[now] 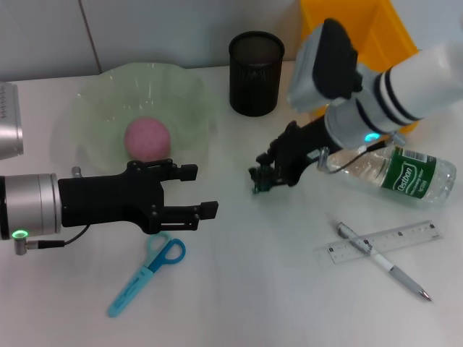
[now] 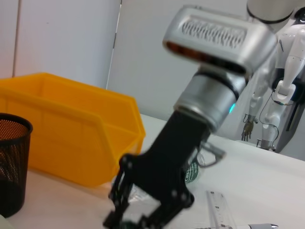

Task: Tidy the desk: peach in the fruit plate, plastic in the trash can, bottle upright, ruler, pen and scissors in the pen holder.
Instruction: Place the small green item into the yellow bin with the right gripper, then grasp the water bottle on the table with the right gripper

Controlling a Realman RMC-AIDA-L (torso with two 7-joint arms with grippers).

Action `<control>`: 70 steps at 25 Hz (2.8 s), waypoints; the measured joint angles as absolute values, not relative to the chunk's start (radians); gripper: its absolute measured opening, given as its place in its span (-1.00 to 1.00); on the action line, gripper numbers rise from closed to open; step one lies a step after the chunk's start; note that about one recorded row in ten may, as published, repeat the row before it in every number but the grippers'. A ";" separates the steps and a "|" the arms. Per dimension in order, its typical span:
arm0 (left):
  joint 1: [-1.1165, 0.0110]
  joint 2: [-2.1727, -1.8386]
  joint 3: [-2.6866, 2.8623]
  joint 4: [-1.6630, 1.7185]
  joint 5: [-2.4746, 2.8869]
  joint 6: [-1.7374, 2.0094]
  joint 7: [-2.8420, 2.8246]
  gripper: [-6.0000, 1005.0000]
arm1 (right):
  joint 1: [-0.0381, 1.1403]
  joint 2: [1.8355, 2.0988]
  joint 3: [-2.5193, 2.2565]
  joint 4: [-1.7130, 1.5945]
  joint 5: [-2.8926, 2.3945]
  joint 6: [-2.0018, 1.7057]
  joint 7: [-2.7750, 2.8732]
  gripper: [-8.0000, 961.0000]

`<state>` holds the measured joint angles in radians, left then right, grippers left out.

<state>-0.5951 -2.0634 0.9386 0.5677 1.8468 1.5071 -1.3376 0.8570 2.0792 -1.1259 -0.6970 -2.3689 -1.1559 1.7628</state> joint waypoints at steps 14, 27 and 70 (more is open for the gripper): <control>-0.593 -2.061 0.939 0.568 1.847 1.513 -1.338 0.61 | 0.653 2.073 -0.890 -1.054 -2.117 -1.220 1.752 -0.47; -0.603 -2.062 0.939 0.568 1.847 1.514 -1.345 0.61 | 0.588 2.058 -0.806 -0.943 -1.957 -0.882 1.673 -0.43; -0.593 -2.062 0.939 0.571 1.847 1.541 -1.348 0.61 | 0.479 1.981 -0.777 -0.883 -1.522 -1.395 1.627 0.62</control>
